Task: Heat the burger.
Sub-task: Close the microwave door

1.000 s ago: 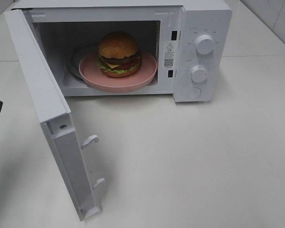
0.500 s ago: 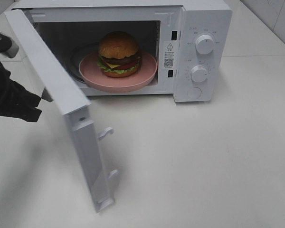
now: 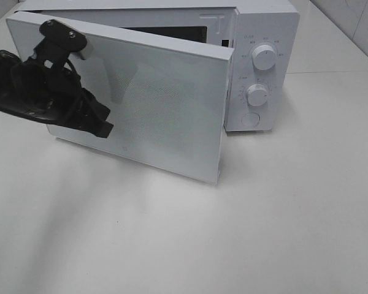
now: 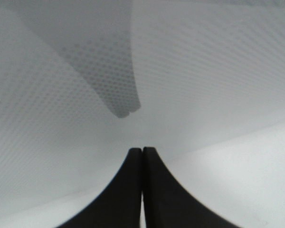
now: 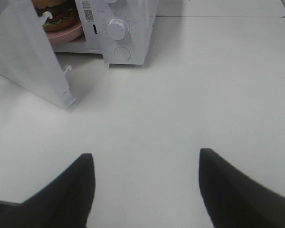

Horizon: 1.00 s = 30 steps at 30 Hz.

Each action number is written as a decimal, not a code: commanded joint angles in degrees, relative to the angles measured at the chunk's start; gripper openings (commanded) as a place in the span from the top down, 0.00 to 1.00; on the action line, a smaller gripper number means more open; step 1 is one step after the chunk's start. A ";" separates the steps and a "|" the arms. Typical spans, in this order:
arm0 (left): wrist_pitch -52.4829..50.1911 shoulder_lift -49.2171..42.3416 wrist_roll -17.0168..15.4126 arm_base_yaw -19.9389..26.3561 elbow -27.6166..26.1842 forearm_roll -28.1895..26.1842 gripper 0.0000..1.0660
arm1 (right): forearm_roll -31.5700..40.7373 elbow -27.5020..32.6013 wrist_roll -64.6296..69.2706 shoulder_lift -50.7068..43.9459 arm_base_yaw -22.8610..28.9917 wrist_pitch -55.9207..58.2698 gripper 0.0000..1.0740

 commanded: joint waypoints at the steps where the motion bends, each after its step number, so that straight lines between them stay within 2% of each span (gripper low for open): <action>1: 0.06 1.78 -0.17 -1.26 -2.35 -0.63 1.00 | 0.00 0.17 -0.17 -1.38 -0.23 -0.97 0.44; 12: -1.15 11.12 -0.29 -5.90 -13.92 -0.69 1.00 | 0.00 0.17 -0.17 -1.38 -0.23 -0.97 0.44; 17: -1.20 16.21 -3.44 -7.45 -21.14 -0.74 1.00 | 0.00 0.17 -0.17 -1.38 -0.23 -0.97 0.44; 18: -1.20 16.21 -3.44 -7.45 -21.14 -0.74 1.00 | 0.00 0.17 -0.17 -1.38 -0.23 -0.97 0.44; 20: -1.20 19.19 -5.16 -8.31 -25.78 -0.74 1.00 | 0.00 0.17 -0.11 -1.38 -0.23 -0.97 0.44; 21: -1.20 19.19 -5.16 -8.31 -25.78 -0.74 1.00 | 0.00 0.17 -0.11 -1.38 -0.23 -0.97 0.44; 22: -0.92 20.63 -5.16 -8.54 -28.25 -0.74 1.00 | 0.00 0.17 -0.11 -1.38 -0.23 -0.97 0.44; 30: -1.03 23.72 -5.33 -10.03 -33.40 -0.74 1.00 | 0.00 0.17 -0.11 -1.38 -0.23 -0.97 0.44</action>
